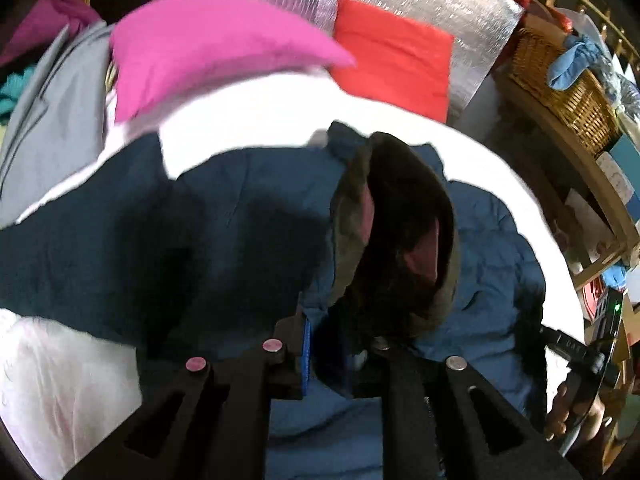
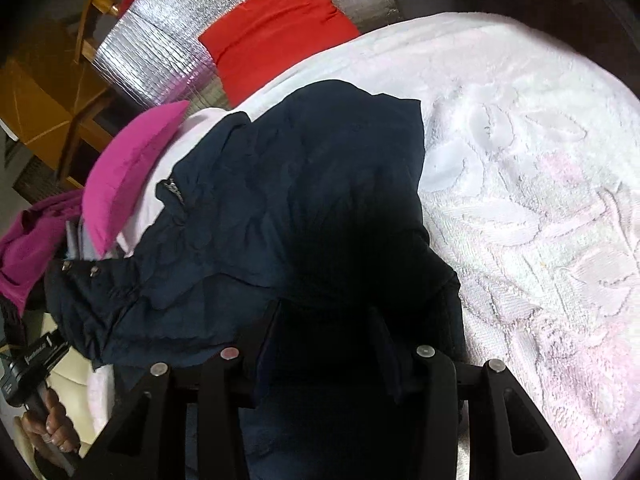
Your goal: Fold large clothes
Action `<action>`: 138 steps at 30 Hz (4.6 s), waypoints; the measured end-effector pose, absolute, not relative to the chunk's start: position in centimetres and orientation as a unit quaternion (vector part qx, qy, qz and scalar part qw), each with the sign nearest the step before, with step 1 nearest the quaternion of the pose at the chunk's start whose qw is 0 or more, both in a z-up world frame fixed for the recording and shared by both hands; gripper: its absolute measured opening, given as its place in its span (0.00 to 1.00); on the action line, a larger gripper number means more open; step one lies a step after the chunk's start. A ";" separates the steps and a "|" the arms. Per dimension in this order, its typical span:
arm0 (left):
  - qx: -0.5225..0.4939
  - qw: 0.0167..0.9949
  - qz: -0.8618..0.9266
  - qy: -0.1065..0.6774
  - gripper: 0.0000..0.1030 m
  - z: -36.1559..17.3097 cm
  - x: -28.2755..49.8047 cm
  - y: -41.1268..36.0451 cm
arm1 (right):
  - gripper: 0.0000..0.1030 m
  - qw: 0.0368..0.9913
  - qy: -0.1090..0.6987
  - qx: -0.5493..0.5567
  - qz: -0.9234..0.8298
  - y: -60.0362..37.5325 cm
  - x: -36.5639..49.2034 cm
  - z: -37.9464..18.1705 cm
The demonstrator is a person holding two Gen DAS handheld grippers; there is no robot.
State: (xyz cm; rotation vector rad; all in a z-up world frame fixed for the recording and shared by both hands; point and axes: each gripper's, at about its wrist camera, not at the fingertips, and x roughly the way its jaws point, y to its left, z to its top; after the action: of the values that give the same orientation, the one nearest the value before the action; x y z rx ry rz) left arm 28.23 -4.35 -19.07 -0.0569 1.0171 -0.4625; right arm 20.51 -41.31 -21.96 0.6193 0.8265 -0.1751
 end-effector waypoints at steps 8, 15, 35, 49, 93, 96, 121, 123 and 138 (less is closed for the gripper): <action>-0.014 0.839 -0.141 0.526 0.50 -21.6 28.8 0.5 | 0.74 0.873 0.421 0.229 -0.096 -39.1 21.9 -21.4; -0.025 0.847 -0.166 0.504 0.50 -21.1 28.4 0.4 | 0.55 0.891 0.378 0.226 -0.111 -36.6 22.0 -17.2; 0.008 0.886 -0.124 0.448 0.15 -19.3 28.6 -0.3 | 0.37 0.895 0.386 0.198 -0.104 -33.4 24.7 -17.3; 0.127 0.861 -0.120 0.478 0.61 -23.8 29.1 -6.4 | 0.35 0.868 0.446 0.205 -0.072 -32.4 28.3 -21.1; -0.287 0.862 0.043 0.417 0.81 -20.0 31.9 22.4 | 0.54 0.886 0.408 0.219 -0.037 -30.2 24.7 -17.7; -0.371 0.820 0.075 0.428 0.81 -23.4 32.3 26.5 | 0.54 0.891 0.401 0.213 -0.026 -29.3 24.2 -17.4; -0.364 0.853 0.076 0.367 0.08 -23.1 36.1 24.9 | 0.54 0.895 0.365 0.255 -0.029 -32.2 22.4 -17.4; -0.332 0.876 0.045 0.346 0.08 -20.2 35.5 22.4 | 0.54 0.896 0.359 0.258 -0.032 -32.6 21.7 -17.0; -0.100 0.913 -0.236 0.318 0.08 -14.7 28.8 -2.3 | 0.54 0.897 0.335 0.283 -0.062 -35.7 17.0 -16.1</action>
State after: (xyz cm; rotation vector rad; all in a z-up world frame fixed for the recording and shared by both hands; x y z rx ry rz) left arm 28.78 -2.29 -14.67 -0.2066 0.6550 -0.4860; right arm 17.03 -35.71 -16.08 0.5857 0.6932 -0.1293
